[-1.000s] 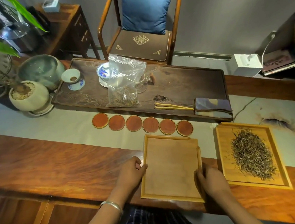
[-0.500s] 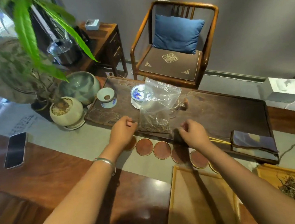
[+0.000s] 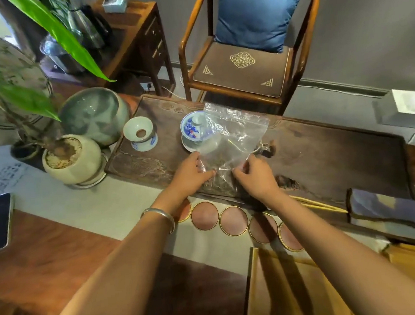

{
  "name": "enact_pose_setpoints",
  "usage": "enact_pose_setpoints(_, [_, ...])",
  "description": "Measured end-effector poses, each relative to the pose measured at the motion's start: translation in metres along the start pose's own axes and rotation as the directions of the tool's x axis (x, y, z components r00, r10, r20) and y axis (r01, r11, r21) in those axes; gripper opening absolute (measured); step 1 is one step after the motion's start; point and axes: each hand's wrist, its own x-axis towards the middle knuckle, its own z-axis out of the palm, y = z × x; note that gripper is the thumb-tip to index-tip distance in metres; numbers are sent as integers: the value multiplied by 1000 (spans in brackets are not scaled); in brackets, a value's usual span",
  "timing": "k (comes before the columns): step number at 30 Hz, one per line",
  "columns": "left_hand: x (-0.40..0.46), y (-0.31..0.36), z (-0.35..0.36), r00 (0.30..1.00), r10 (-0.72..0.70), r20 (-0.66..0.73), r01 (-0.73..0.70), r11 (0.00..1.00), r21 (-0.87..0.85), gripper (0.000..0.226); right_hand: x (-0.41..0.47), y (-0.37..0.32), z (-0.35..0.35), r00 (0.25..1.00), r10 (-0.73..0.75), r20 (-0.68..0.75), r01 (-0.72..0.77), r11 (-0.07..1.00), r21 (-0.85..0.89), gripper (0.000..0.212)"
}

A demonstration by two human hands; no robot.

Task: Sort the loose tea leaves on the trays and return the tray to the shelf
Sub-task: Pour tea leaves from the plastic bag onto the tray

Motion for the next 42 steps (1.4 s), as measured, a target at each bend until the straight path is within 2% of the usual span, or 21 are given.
enact_pose_setpoints(2, [-4,3,-1,1000,-9,12,9,999,-32,35,-7,-1,-4,1000,-12,10,12,1000,22,18])
enact_pose_setpoints(7, [-39,21,-7,994,6,108,21,969,-245,37,-42,-11,-29,998,-65,-6,65,980,188,20])
enact_pose_setpoints(9, [-61,28,-9,991,20,133,20,956,-291,37,-64,-14,-44,997,-81,1,79,967,242,14])
enact_pose_setpoints(13, [-111,40,-3,974,75,212,-16,963,-268,49,-117,-16,-75,988,-149,38,124,921,369,16])
enact_pose_setpoints(17, [-152,45,19,929,142,341,-58,968,-245,80,-168,-6,-97,989,-150,17,129,902,412,6])
enact_pose_setpoints(22, [-187,56,45,889,191,417,-123,975,-185,74,-220,15,-123,983,-173,57,145,934,327,9])
enact_pose_setpoints(25, [-203,60,57,885,198,421,-148,978,-150,66,-229,28,-152,995,-90,-48,100,953,286,36])
enact_pose_setpoints(27, [-212,61,63,874,202,442,-154,978,-141,66,-228,34,-177,980,-34,-194,93,949,303,42])
enact_pose_setpoints(29, [-221,63,68,862,188,471,-146,981,-125,66,-223,33,-201,959,-63,-276,140,953,267,44])
enact_pose_setpoints(31, [-230,64,71,847,187,497,-150,982,-114,64,-217,27,-218,967,-140,-212,184,962,204,49])
enact_pose_setpoints(33, [-238,64,75,833,181,522,-145,983,-110,63,-210,19,-228,979,-196,-53,201,973,112,48])
enact_pose_setpoints(36, [-247,60,80,819,175,547,-142,985,-103,65,-207,10,-228,952,-245,185,252,968,-12,23])
enact_pose_setpoints(38, [-252,57,83,814,170,556,-140,985,-96,63,-210,10,-222,939,-266,218,272,962,3,13])
enact_pose_setpoints(42, [-258,47,86,816,131,563,-109,991,-73,63,-222,13,-214,941,-277,194,271,961,56,12])
